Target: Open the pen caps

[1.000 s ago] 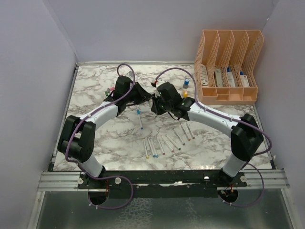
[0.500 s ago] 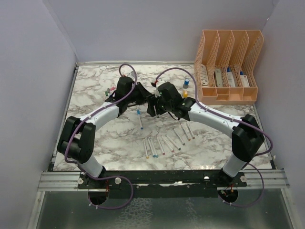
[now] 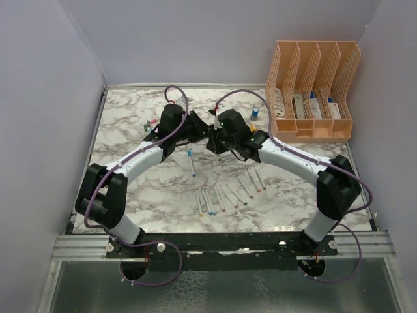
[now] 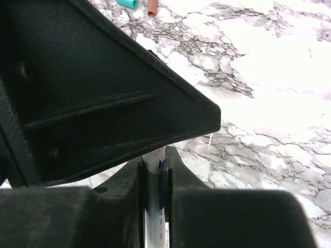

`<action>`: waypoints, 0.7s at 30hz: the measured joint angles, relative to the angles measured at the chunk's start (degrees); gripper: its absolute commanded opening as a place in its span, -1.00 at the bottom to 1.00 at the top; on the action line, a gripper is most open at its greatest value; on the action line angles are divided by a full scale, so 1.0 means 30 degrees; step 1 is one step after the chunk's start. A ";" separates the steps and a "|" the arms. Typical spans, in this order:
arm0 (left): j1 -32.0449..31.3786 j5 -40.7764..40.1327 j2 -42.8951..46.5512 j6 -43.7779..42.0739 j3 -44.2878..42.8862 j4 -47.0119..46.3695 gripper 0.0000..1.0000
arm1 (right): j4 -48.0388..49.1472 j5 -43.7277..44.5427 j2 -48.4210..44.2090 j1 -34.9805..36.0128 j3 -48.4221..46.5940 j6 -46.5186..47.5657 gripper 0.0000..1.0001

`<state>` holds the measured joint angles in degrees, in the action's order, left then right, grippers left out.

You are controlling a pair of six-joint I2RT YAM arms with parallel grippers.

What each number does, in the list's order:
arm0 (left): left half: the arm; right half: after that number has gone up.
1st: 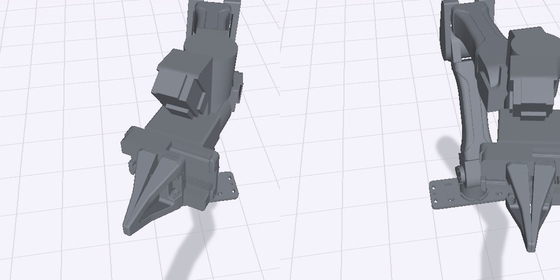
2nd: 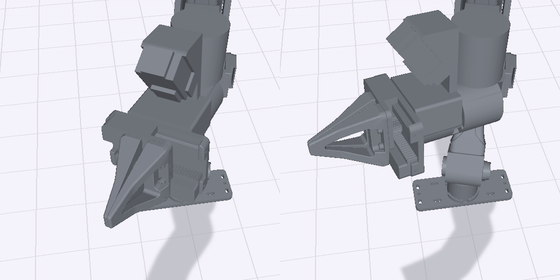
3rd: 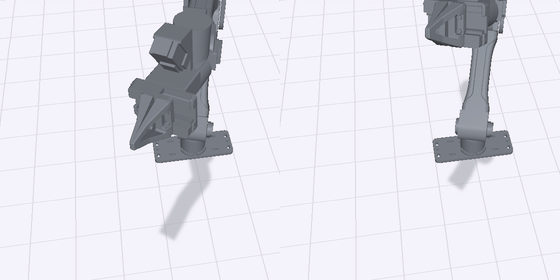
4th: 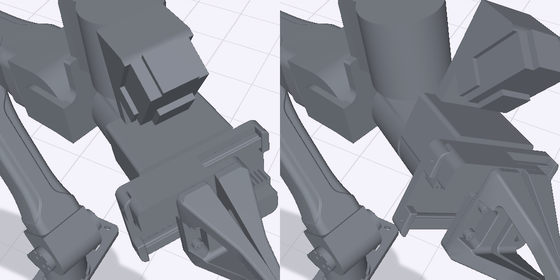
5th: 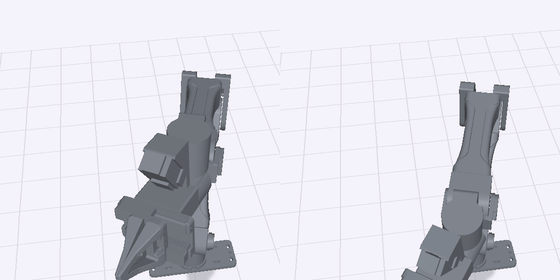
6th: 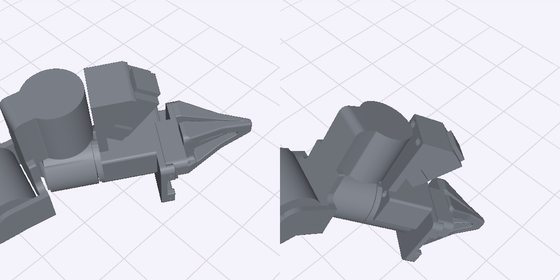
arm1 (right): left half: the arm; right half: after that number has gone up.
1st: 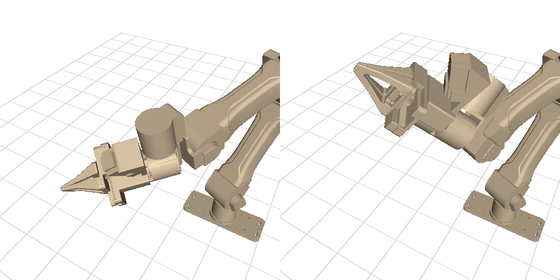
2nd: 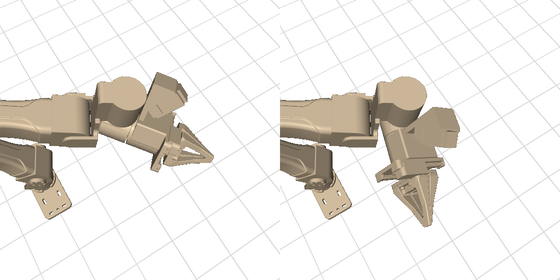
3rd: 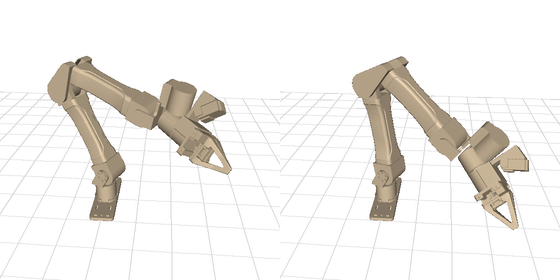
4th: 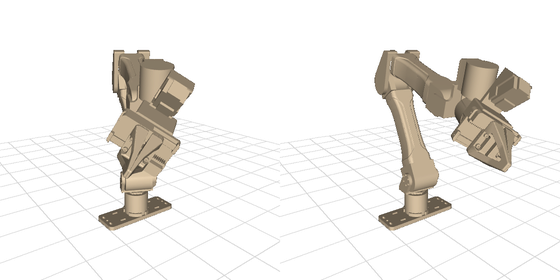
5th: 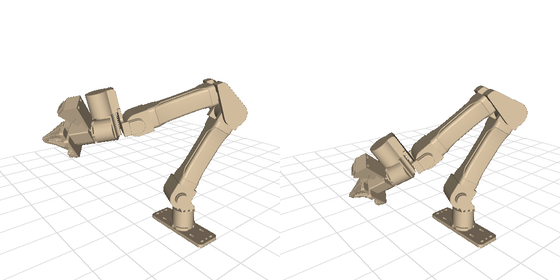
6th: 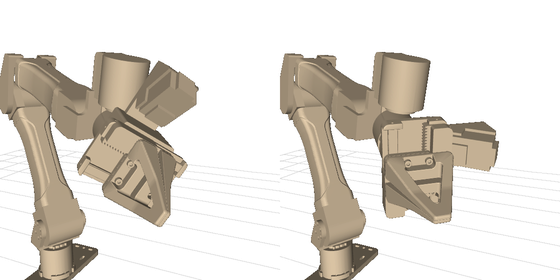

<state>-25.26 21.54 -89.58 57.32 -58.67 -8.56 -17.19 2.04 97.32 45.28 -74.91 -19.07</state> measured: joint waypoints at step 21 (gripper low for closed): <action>0.2820 0.0153 -0.6798 -0.1647 -0.7023 0.1588 -1.00 | -0.1945 0.0597 -0.4058 -0.0321 0.4619 -0.0627 -0.97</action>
<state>-16.80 22.00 -109.97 52.38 -79.75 -3.79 -23.03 3.84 85.14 44.31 -61.06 -20.95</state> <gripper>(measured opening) 0.162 0.136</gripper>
